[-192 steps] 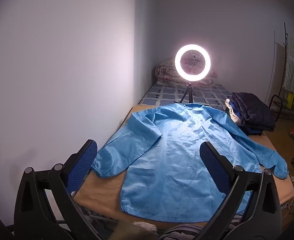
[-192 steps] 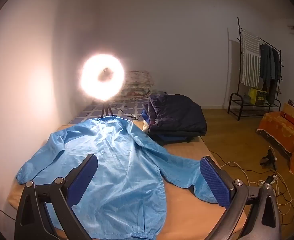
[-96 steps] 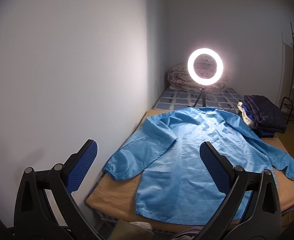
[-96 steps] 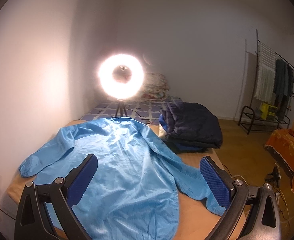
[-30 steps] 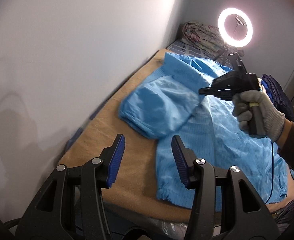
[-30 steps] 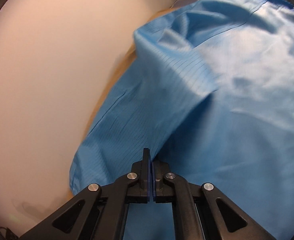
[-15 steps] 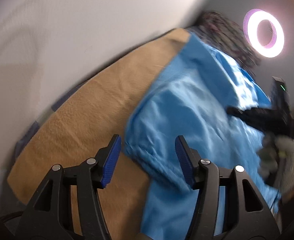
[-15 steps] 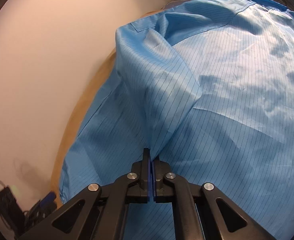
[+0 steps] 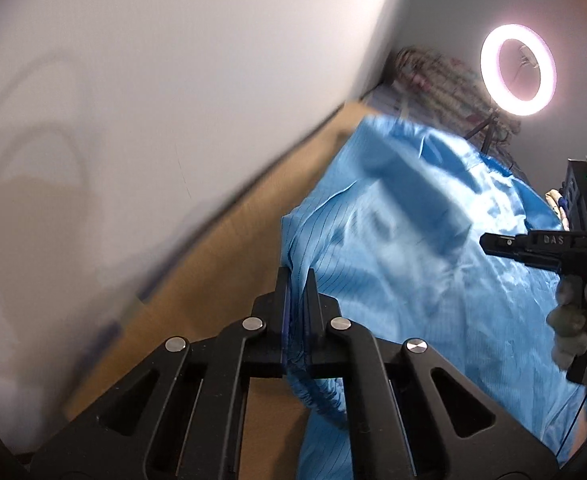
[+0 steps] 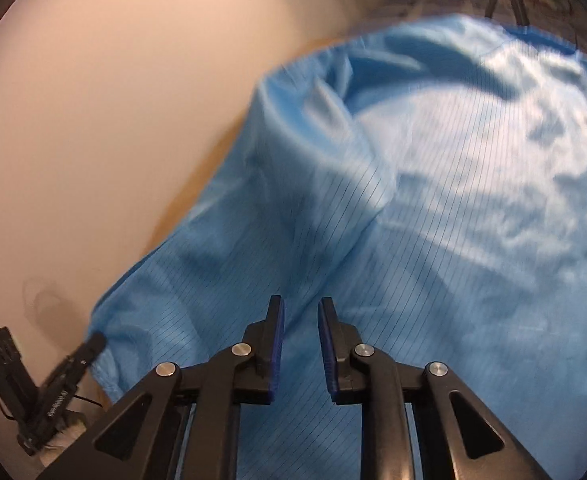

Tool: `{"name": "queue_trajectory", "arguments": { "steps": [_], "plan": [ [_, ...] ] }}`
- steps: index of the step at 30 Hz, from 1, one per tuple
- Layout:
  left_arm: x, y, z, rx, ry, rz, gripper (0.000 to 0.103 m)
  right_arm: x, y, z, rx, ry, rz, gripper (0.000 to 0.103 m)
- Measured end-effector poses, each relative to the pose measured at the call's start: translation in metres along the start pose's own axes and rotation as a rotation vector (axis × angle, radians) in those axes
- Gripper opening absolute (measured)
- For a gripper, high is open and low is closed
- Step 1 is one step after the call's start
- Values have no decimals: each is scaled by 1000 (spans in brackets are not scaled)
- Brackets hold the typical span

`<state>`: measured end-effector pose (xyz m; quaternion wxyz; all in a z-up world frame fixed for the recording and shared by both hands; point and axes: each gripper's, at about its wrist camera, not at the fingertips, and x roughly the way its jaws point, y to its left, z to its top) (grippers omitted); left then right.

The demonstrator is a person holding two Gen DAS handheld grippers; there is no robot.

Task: Fold large clothes

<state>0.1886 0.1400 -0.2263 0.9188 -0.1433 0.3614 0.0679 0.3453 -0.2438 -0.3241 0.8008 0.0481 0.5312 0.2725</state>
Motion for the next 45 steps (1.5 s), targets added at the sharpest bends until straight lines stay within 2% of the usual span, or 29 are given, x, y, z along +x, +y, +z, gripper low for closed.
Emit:
{"name": "queue_trajectory", "arguments": {
  "steps": [5, 13, 16, 18, 20, 21, 23, 26, 30, 31, 32, 33, 34, 35, 39, 45],
  "plan": [
    [-32, -4, 15, 71, -76, 10, 2, 3, 10, 17, 12, -42, 0, 18],
    [-62, -15, 37, 153, -158, 4, 2, 102, 31, 40, 99, 39, 59, 17],
    [-72, -22, 35, 202, -177, -23, 2, 111, 35, 44, 99, 27, 58, 17],
    [-77, -28, 30, 239, -178, -58, 2, 103, 36, 52, 105, 37, 81, 25],
    [-82, -35, 21, 279, -179, -79, 2, 86, 37, 59, 113, 2, 94, 42],
    [-83, -40, 15, 305, -177, -88, 1, 72, 36, 67, 132, -30, 116, 46],
    [-85, -48, 5, 350, -171, -103, 1, 54, 35, 80, 179, -78, 171, 60],
    [-90, -58, -7, 386, -159, -135, 1, 43, 43, 100, 212, -101, 201, 65],
    [-96, -67, -20, 420, -148, -174, 2, 53, 65, 121, 174, -76, 150, 64],
    [-95, -68, -20, 426, -142, -183, 2, 60, 73, 126, 162, -58, 127, 59],
    [-95, -70, -22, 431, -137, -191, 1, 68, 78, 131, 152, -43, 95, 40],
    [-96, -71, -23, 438, -131, -194, 1, 70, 77, 129, 141, -26, 64, 27],
    [-96, -72, -25, 455, -125, -194, 1, 75, 79, 130, 133, -4, 47, 8],
    [-96, -74, -24, 476, -127, -185, 1, 74, 79, 130, 132, 8, 38, 1],
    [-99, -72, -21, 488, -149, -174, 1, 48, 74, 134, 125, -57, 64, 0],
    [-119, -74, -17, 500, -172, -218, 2, -32, 47, 122, 154, -166, 86, 0]
  ]
}}
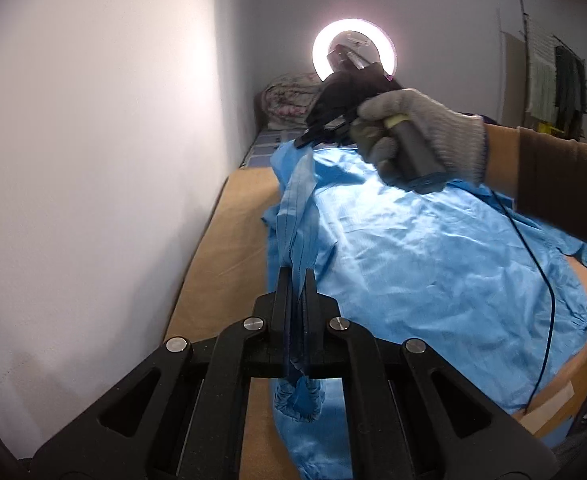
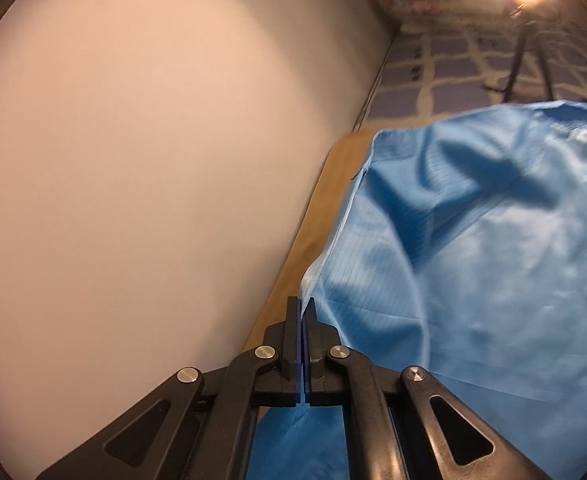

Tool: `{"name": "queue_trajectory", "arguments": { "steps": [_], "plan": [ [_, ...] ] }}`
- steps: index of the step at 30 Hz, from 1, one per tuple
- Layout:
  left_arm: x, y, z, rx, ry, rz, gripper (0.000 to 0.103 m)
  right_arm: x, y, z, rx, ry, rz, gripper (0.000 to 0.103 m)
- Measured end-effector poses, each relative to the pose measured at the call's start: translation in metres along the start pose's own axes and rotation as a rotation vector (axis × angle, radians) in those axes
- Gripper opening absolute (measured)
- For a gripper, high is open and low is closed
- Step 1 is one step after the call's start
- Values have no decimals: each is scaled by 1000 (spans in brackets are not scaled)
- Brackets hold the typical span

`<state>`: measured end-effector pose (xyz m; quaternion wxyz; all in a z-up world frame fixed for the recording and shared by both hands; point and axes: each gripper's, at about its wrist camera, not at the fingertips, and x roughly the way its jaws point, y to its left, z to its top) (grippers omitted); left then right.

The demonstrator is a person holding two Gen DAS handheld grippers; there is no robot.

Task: Fold large clothes

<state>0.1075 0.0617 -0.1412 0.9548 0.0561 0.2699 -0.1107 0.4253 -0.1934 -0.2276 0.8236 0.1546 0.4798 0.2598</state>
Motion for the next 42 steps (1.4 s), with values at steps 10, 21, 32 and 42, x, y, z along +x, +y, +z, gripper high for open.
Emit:
{"name": "queue_trajectory", "arguments": {
  "steps": [10, 21, 32, 42],
  "plan": [
    [-26, -63, -21, 130, 65, -156, 2, -76, -80, -57, 59, -26, -106, 0],
    [-61, -68, -54, 50, 115, -227, 45, -55, -142, -136, 114, 135, -217, 0],
    [23, -11, -96, -363, 372, -309, 45, -33, -128, -165, -2, 226, -260, 0],
    [89, 0, -104, -564, 445, -386, 2, -55, -149, -163, 61, 190, -234, 26]
  ]
}}
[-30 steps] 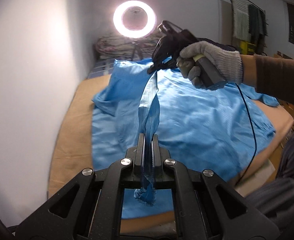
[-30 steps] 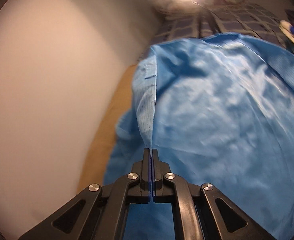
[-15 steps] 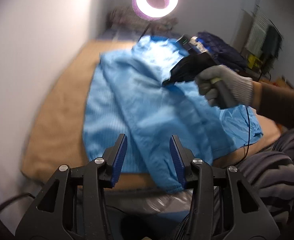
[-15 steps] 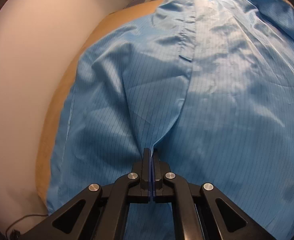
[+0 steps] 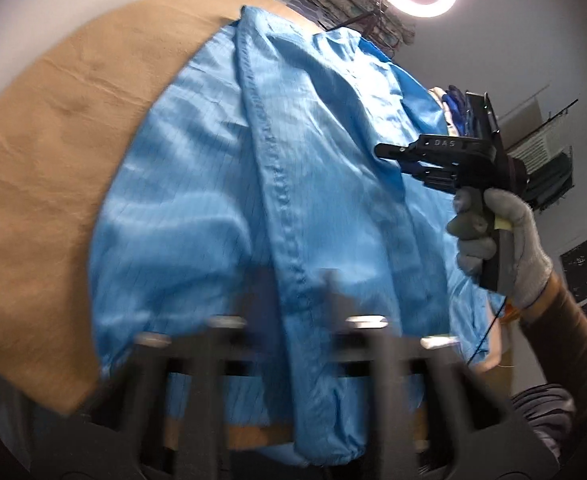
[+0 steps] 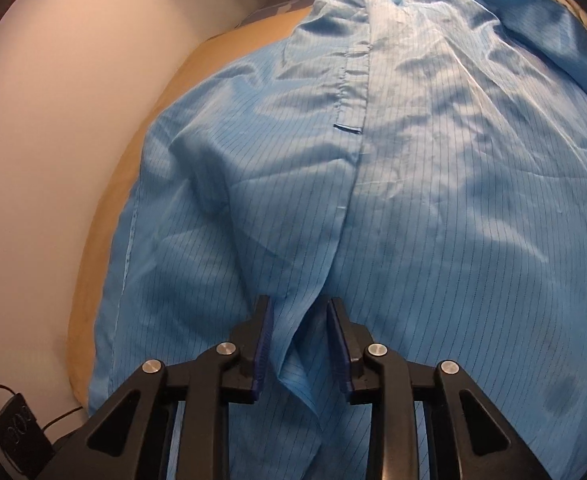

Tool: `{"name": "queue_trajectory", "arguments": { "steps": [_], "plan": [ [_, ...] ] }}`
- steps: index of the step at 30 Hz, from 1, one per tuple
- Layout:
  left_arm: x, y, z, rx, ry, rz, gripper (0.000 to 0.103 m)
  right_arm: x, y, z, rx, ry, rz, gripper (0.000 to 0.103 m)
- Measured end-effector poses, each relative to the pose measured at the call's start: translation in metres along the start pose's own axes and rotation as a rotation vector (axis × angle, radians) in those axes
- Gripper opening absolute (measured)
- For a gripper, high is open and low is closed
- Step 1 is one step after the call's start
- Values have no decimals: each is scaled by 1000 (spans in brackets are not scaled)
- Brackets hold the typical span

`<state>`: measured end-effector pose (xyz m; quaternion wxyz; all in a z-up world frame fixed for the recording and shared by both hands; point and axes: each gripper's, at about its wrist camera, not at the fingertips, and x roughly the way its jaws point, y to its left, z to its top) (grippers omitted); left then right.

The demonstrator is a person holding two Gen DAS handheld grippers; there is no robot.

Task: Fold large clothes

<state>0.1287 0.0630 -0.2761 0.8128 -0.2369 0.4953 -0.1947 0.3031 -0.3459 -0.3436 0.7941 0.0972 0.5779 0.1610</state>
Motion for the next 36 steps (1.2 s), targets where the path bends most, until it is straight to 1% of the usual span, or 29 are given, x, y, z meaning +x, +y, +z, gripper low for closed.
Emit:
{"name": "queue_trajectory", "arguments": {
  "steps": [2, 3, 4, 5, 6, 7, 9, 10, 13, 15, 17, 18, 20, 22, 23, 24, 25, 26, 27, 28, 30, 31, 32, 33, 34, 36],
  "plan": [
    [-2, -3, 2, 17, -18, -7, 1, 2, -7, 0, 9, 2, 22, 17],
    [-4, -5, 2, 35, -26, -1, 0, 2, -8, 0, 10, 7, 39, 14],
    [-7, -6, 2, 51, -36, 20, 0, 3, -7, -1, 11, 11, 49, 6],
    [-10, -6, 3, 60, -45, 40, 0, 5, -6, -1, 11, 18, 61, 2],
    [-13, -5, 4, 63, -53, 54, 0, 15, -3, 6, 14, 22, 69, 1],
    [-18, -1, 5, 62, -62, 75, 0, 18, 1, 7, 16, 24, 76, 0],
    [-26, 8, 7, 53, -75, 107, 0, 22, 8, 6, 10, 32, 97, 0],
    [-31, 14, 9, 44, -83, 120, 0, 24, 14, 5, -3, 33, 93, 0],
    [-44, 31, 14, 15, -106, 156, 0, 31, 32, 8, -42, 37, 64, 0],
    [-49, 40, 20, -2, -115, 166, 0, 36, 42, 11, -66, 35, 50, 0],
    [-52, 45, 27, 7, -124, 192, 0, 40, 50, 13, -90, 40, 29, 0],
    [-51, 46, 26, 11, -119, 198, 0, 40, 51, 12, -97, 42, 20, 0],
    [-44, 46, 21, 22, -77, 185, 0, 42, 48, 11, -98, 56, -3, 0],
    [-40, 41, 12, 59, -56, 191, 0, 39, 40, 7, -92, 75, -19, 0],
    [-39, 38, 7, 76, -54, 195, 0, 35, 39, 6, -116, 79, -47, 2],
    [-40, 37, 4, 80, -58, 201, 0, 30, 42, 5, -150, 79, -79, 6],
    [-41, 38, 2, 76, -66, 204, 0, 21, 46, 4, -191, 56, -130, 17],
    [-44, 40, 1, 63, -74, 195, 0, 10, 50, 4, -220, 25, -146, 21],
    [-46, 41, 1, 49, -78, 189, 0, 0, 54, 5, -237, 0, -129, 21],
    [-48, 42, 1, 37, -86, 188, 3, -9, 58, 8, -244, -21, -107, 21],
    [-55, 44, 0, 17, -110, 188, 12, -22, 68, 16, -262, -68, -74, 21],
    [-58, 46, 0, 9, -121, 190, 17, -24, 74, 20, -272, -80, -58, 23],
    [-60, 49, 1, 0, -126, 191, 32, -17, 83, 27, -278, -83, -42, 24],
    [-62, 52, 2, -17, -129, 183, 45, -12, 90, 30, -283, -79, -26, 24],
    [-63, 54, 2, -29, -131, 166, 48, -5, 97, 32, -287, -75, -18, 26],
    [-62, 58, 4, -42, -118, 148, 48, 16, 111, 34, -311, -52, -11, 26]
  ]
}}
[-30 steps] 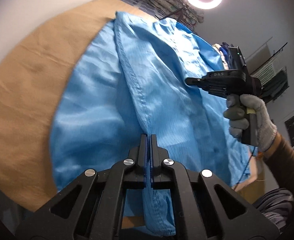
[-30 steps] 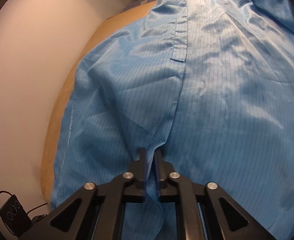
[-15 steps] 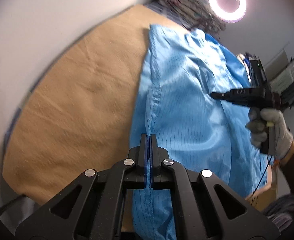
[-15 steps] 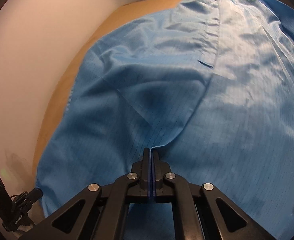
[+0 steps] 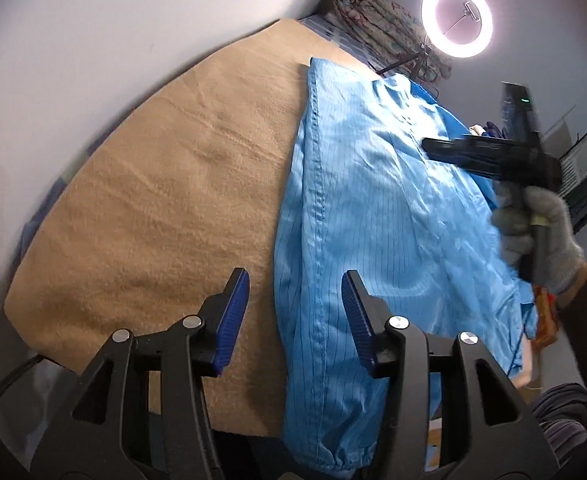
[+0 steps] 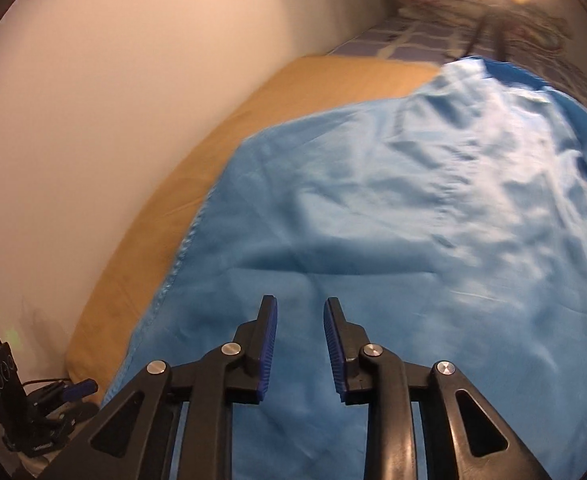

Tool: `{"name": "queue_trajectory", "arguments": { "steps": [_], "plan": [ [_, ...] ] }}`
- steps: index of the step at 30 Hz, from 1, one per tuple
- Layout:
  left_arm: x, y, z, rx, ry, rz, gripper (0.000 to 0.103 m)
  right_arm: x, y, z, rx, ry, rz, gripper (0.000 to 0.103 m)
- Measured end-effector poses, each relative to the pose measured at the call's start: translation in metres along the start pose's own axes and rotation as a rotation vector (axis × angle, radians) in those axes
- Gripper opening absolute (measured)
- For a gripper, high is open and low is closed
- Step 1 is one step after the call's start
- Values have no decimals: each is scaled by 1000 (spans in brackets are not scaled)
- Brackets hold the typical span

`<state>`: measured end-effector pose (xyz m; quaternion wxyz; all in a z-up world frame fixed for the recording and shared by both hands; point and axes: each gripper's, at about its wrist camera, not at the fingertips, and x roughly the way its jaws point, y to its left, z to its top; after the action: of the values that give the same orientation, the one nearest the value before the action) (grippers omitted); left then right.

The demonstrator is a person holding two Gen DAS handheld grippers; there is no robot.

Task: Fold large clothes

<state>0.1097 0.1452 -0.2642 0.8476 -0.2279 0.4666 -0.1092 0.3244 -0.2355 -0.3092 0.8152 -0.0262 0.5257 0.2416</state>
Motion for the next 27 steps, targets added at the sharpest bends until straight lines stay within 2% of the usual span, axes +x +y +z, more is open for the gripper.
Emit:
{"name": "queue_trajectory", "arguments": {
  "steps": [7, 8, 9, 10, 12, 15, 18, 20, 22, 24, 25, 26, 27],
  "plan": [
    [16, 3, -9, -11, 37, -19, 48, 68, 45, -2, -43, 58, -6, 26],
    [17, 1, -10, -5, 30, -18, 38, 74, 51, -3, -64, 55, -26, 27],
    [17, 0, -10, 0, 29, -13, 23, 75, 56, -3, -85, 40, -40, 27],
    [20, 0, -10, -5, 42, -13, 4, 75, 60, -2, -92, 46, -43, 26],
    [19, 2, -10, -30, 35, -20, 4, 66, 63, -1, -88, 56, -26, 26],
    [13, 4, -8, -46, 9, -40, 3, 39, 71, -4, -117, 21, -9, 26],
    [11, 5, -8, -46, 4, -52, 3, 18, 73, -15, -122, 1, 2, 33],
    [10, 5, -8, -54, -1, -61, 3, 16, 72, -22, -125, -23, -8, 53],
    [8, 9, -8, -88, -3, -86, 3, 20, 68, -25, -103, -38, -29, 54],
    [7, 16, -9, -137, 9, -106, 17, 28, 60, -23, -56, -36, -35, 48],
    [7, 19, -10, -152, 8, -121, 33, 28, 56, -23, -34, -36, -29, 42],
    [6, 21, -12, -163, 3, -129, 43, 29, 54, -22, -18, -41, -26, 39],
    [6, 21, -14, -165, 3, -131, 44, 32, 52, -20, -11, -47, -31, 38]
  ]
}}
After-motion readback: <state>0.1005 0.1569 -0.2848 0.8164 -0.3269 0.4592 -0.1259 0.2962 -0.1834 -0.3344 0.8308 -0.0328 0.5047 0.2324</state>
